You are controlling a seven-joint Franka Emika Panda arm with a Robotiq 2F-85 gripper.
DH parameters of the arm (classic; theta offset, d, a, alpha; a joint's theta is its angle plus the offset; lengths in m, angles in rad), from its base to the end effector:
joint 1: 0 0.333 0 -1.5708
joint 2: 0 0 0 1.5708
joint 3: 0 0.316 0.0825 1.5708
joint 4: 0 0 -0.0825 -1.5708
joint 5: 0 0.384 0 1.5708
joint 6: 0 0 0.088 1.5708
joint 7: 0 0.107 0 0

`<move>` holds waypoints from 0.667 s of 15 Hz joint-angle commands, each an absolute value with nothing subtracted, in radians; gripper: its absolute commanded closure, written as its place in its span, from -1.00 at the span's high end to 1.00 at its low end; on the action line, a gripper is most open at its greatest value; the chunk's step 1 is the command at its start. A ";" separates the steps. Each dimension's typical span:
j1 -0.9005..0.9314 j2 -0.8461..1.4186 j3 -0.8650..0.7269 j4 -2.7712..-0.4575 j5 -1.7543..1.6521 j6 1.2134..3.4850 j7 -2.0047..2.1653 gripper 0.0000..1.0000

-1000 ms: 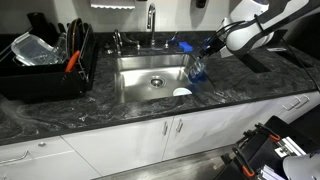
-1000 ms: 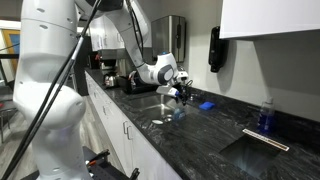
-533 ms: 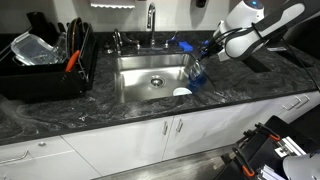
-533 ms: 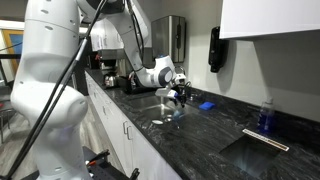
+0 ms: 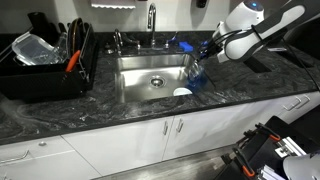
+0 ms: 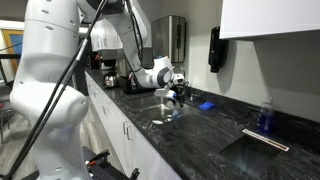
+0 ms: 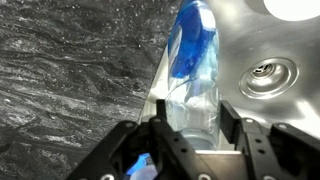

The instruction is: Pick up the bottle from the counter and put it in the sink

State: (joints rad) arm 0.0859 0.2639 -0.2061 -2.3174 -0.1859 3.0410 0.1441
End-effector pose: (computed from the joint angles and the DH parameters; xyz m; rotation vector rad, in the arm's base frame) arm 0.5592 -0.0522 0.2799 2.9545 -0.0947 0.6928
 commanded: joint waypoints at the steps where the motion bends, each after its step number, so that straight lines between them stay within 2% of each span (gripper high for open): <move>1: 0.106 0.234 -0.211 -2.355 -0.200 3.079 0.151 -0.43; 10: 0.123 0.233 -0.218 -2.368 -0.200 3.087 0.146 -0.43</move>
